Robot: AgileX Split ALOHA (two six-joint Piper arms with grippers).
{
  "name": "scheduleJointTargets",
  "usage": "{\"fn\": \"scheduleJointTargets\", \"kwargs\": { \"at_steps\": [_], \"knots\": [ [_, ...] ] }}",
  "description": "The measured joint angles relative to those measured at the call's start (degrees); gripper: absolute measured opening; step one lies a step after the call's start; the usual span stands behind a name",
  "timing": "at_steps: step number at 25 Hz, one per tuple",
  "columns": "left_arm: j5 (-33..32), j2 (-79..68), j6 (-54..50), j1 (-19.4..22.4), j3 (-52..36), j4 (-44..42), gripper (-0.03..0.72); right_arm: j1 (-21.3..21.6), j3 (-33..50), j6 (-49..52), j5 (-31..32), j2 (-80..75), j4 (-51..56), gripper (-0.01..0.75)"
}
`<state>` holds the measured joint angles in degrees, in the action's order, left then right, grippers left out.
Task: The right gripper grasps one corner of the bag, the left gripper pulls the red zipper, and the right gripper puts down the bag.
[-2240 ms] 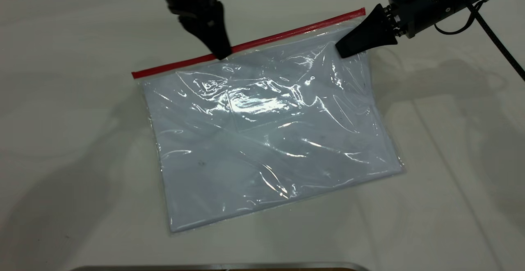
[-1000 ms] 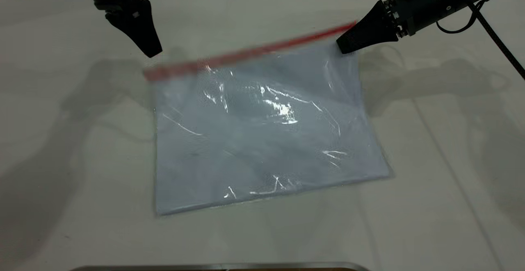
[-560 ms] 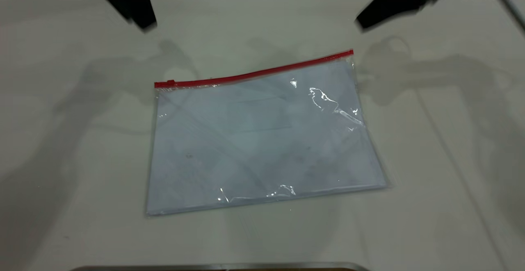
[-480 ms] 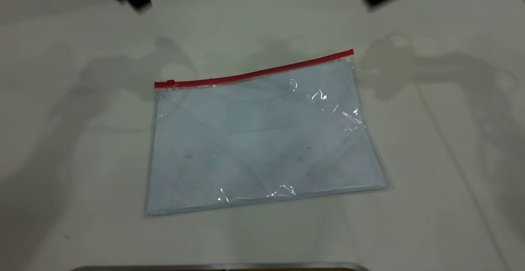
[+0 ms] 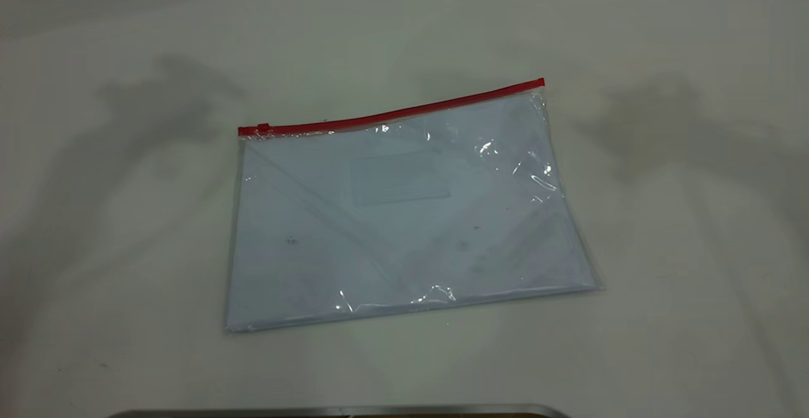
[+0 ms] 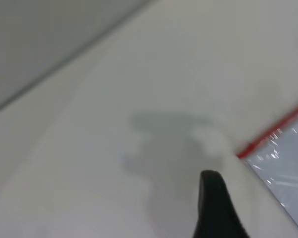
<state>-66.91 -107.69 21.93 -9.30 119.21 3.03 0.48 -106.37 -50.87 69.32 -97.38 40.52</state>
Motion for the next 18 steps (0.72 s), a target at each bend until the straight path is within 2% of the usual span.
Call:
{"fn": "scheduleJointTargets", "kwargs": {
  "at_steps": [5, 11, 14, 18],
  "knots": [
    [0.0, 9.5, -5.5, 0.0, -0.6, -5.4, 0.466, 0.0, -0.1, 8.2, 1.4, 10.0, -0.9, 0.584],
    [0.0, 23.4, -7.6, 0.0, -8.1, -6.5, 0.464, 0.0, 1.4, 23.0, 1.4, 18.4, -5.9, 0.584],
    [0.0, 31.3, -10.6, 0.0, -14.1, -5.6, 0.464, 0.0, 4.8, 29.0, 1.4, 23.5, -10.7, 0.584],
    [0.0, 43.1, -13.7, 0.0, -24.7, -4.1, 0.464, 0.0, 13.9, 31.3, 1.4, 31.9, -16.8, 0.584]
  ]
}}
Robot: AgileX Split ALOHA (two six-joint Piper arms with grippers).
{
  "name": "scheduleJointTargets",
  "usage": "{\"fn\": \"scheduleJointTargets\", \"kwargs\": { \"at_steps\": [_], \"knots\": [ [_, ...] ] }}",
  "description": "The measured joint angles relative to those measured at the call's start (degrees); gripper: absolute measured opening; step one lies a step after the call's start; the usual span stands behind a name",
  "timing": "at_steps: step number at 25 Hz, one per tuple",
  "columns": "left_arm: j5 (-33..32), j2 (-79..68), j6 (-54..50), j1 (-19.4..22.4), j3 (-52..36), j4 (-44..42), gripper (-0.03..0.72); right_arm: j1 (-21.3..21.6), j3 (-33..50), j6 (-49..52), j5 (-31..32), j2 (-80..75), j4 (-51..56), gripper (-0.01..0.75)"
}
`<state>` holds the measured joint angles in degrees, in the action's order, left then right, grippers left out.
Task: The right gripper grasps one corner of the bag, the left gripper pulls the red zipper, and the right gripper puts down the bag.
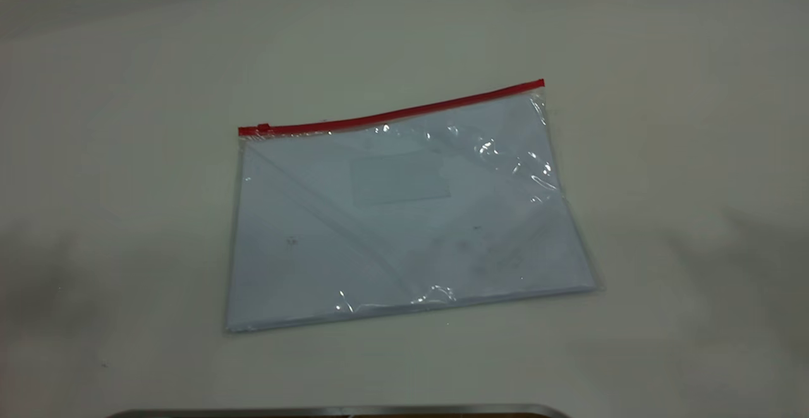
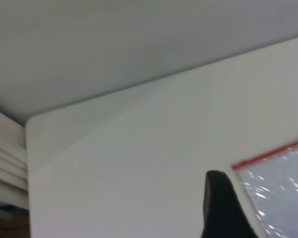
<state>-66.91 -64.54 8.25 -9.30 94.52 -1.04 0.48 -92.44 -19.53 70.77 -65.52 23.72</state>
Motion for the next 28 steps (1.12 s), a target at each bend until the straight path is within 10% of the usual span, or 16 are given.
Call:
{"fn": "scheduleJointTargets", "kwargs": {
  "at_steps": [12, 28],
  "knots": [
    [0.0, 31.8, -3.1, 0.0, -34.4, 0.3, 0.464, 0.0, 34.3, 0.6, 0.0, 24.8, -0.6, 0.584],
    [0.0, 52.3, -3.4, 0.0, -61.2, 4.4, 0.464, 0.0, 51.5, 0.0, 0.0, 56.2, -0.7, 0.584]
  ]
}}
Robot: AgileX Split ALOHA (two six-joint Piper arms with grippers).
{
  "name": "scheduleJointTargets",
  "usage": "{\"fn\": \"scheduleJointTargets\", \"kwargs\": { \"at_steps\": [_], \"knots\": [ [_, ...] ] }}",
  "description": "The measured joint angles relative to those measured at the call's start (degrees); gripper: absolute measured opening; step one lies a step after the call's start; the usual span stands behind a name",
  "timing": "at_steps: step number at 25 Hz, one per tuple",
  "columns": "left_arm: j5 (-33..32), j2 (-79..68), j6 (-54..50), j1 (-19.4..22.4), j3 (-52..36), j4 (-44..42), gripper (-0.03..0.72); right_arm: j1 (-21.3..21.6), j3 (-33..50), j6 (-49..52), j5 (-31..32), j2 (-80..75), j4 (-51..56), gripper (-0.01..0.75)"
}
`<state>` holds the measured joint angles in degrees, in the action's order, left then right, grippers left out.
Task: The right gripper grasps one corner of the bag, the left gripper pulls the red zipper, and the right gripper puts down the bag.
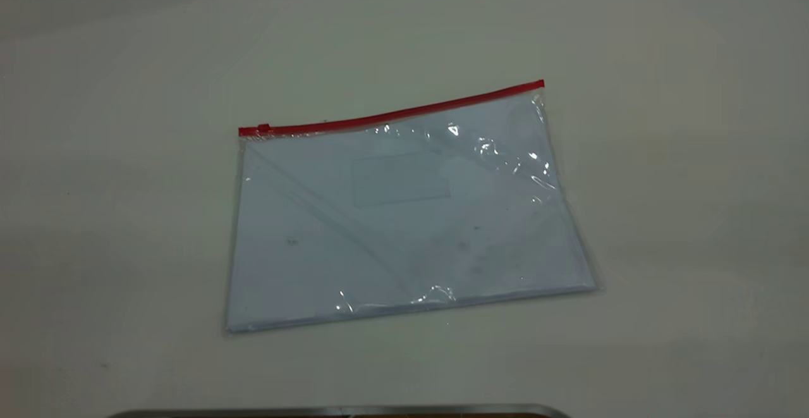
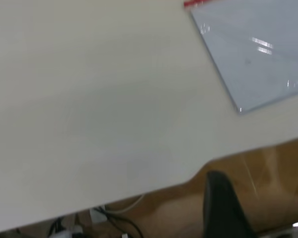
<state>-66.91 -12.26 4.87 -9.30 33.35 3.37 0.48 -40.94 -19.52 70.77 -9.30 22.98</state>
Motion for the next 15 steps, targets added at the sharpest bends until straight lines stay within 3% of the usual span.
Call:
{"fn": "scheduleJointTargets", "kwargs": {
  "at_steps": [15],
  "knots": [
    [2.0, 0.0, 0.0, 0.0, -5.5, -0.2, 0.464, 0.0, 8.0, 0.4, 0.0, 8.8, -10.6, 0.584]
  ]
}}
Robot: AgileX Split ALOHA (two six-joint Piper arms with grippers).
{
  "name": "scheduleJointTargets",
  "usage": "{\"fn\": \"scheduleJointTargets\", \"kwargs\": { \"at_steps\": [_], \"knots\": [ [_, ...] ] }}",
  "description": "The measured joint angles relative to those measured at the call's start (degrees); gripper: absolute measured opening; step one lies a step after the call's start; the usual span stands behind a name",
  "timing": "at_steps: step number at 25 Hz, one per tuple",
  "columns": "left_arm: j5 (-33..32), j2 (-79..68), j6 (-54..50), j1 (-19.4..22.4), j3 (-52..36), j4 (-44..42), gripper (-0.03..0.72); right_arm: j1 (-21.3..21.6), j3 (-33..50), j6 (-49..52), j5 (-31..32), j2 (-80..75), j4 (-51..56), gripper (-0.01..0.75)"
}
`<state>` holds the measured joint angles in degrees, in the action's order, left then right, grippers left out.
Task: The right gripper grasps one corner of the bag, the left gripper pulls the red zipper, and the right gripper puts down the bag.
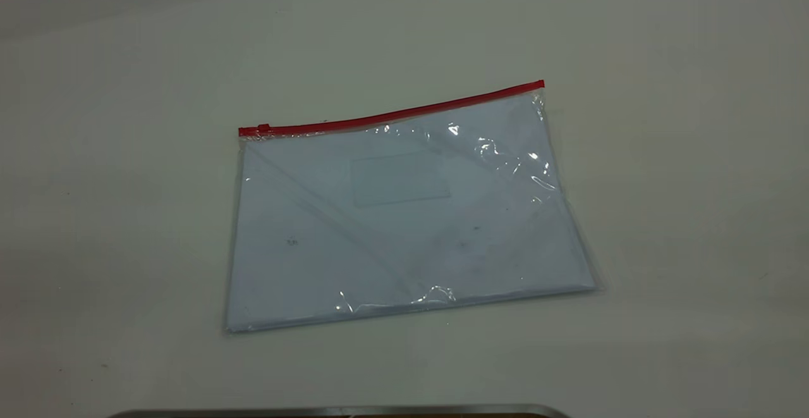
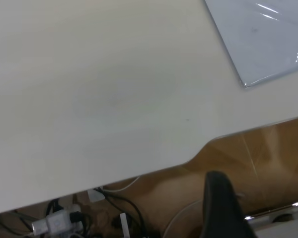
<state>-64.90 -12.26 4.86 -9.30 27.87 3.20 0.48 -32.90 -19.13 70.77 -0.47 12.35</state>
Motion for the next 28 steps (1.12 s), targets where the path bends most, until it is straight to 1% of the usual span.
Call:
{"fn": "scheduleJointTargets", "kwargs": {
  "at_steps": [2, 8, 13, 24, 25, 28],
  "knots": [
    [0.1, 0.0, 0.0, 0.0, 0.0, 0.0, 0.464, 0.0, 1.7, 0.0, -0.2, 0.0, -0.3, 0.584],
    [0.1, 0.0, 0.0, 0.0, 0.0, 0.0, 0.464, 0.0, 5.0, 1.3, -4.5, 0.0, -1.6, 0.584],
    [0.1, 0.0, 0.0, 0.0, 0.0, 0.0, 0.464, 0.0, 5.2, 4.0, -5.3, 0.0, -3.2, 0.584],
    [0.1, 0.3, 0.1, 0.1, 0.0, 0.0, 0.464, 0.0, 5.2, 4.1, -5.3, 0.0, -3.5, 0.584],
    [0.2, 0.7, 0.1, 0.8, 0.0, 0.0, 0.464, 0.0, 5.2, 4.2, -5.3, 0.0, -3.5, 0.584],
    [0.2, 2.7, 0.2, 5.4, 0.0, 0.0, 0.464, 0.0, 5.2, 4.2, -5.3, 0.0, -3.6, 0.584]
  ]
}}
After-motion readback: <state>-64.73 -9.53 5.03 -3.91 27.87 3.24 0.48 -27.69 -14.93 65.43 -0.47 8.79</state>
